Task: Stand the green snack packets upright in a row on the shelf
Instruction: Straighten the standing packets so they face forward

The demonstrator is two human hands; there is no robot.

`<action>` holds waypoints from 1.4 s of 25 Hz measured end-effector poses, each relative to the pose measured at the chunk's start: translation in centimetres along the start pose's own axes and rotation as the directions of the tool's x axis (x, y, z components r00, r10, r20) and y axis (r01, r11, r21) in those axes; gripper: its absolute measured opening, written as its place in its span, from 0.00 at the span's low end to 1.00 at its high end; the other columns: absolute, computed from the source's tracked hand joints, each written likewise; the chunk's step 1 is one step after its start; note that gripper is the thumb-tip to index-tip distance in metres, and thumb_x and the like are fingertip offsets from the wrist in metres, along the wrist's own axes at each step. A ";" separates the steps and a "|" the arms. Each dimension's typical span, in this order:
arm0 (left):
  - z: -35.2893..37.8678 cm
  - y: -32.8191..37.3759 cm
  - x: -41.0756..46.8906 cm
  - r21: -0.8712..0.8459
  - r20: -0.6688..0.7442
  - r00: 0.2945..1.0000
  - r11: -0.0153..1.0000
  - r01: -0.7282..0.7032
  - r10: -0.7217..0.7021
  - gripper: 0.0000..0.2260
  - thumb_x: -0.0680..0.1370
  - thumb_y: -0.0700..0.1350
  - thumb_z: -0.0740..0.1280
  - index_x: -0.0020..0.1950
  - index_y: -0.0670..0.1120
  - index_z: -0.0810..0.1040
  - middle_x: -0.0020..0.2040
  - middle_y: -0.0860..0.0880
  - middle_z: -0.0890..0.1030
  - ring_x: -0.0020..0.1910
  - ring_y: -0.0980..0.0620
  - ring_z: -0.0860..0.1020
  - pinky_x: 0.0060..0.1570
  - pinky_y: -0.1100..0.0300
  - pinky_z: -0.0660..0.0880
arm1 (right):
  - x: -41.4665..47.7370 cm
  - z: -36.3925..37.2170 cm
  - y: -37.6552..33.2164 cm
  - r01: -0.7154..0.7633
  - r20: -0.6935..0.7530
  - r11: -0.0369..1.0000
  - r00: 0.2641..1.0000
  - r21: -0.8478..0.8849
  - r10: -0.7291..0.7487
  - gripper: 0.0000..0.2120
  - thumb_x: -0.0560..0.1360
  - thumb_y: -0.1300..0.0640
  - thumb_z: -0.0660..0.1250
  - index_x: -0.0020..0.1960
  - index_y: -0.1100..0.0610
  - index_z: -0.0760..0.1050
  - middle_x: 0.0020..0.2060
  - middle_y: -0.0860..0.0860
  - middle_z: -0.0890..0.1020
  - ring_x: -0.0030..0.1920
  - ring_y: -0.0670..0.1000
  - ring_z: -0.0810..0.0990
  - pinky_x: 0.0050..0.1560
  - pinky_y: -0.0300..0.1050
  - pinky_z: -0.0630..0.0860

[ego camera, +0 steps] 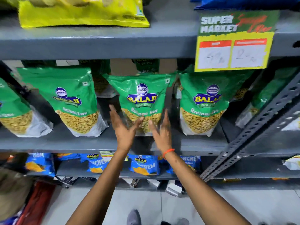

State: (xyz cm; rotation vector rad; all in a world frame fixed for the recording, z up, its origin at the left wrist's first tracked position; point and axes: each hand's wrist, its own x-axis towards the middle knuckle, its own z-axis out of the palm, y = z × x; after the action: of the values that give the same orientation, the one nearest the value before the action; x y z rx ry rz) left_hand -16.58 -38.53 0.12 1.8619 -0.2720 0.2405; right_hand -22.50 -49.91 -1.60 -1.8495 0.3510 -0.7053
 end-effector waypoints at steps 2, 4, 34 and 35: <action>-0.5 -1.8 0.6 -0.136 0.235 0.963 0.977 0.164 -0.129 0.37 0.68 0.50 0.75 0.71 0.44 0.62 0.71 0.47 0.70 0.72 0.52 0.66 0.68 0.59 0.67 | -0.4 1.4 0.9 -0.094 -0.024 0.992 0.995 0.085 0.097 0.44 0.69 0.33 0.63 0.75 0.58 0.55 0.70 0.46 0.64 0.70 0.40 0.62 0.72 0.29 0.56; -1.0 -3.2 0.9 -0.114 0.359 0.920 0.971 0.212 -0.158 0.26 0.68 0.50 0.75 0.61 0.49 0.68 0.57 0.56 0.79 0.60 0.58 0.77 0.55 0.62 0.76 | -0.5 2.8 1.2 -0.121 -0.114 0.992 0.986 0.041 0.125 0.43 0.67 0.28 0.58 0.73 0.52 0.59 0.65 0.41 0.67 0.64 0.29 0.63 0.64 0.18 0.56; -18.8 -10.1 6.4 -0.132 0.080 0.970 0.962 0.239 -0.230 0.27 0.73 0.45 0.72 0.69 0.46 0.66 0.65 0.48 0.76 0.65 0.54 0.74 0.60 0.63 0.72 | -2.6 19.3 -4.8 -0.073 0.336 0.997 0.939 -0.008 0.072 0.33 0.73 0.57 0.70 0.73 0.61 0.58 0.70 0.58 0.69 0.70 0.55 0.68 0.68 0.43 0.65; -19.0 -10.6 6.6 -0.131 0.101 0.967 0.960 0.246 -0.234 0.25 0.72 0.45 0.72 0.66 0.46 0.69 0.60 0.52 0.79 0.60 0.59 0.77 0.56 0.66 0.74 | -2.7 19.7 -4.7 -0.084 0.310 0.996 0.947 0.005 0.079 0.33 0.73 0.57 0.70 0.72 0.60 0.59 0.69 0.58 0.70 0.69 0.55 0.69 0.68 0.43 0.66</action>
State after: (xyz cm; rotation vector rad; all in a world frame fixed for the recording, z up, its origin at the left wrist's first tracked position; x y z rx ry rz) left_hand -7.58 -17.71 -1.80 1.7455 -0.1152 -0.0241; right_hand -12.87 -31.89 -3.02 -1.8808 0.2128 -0.3511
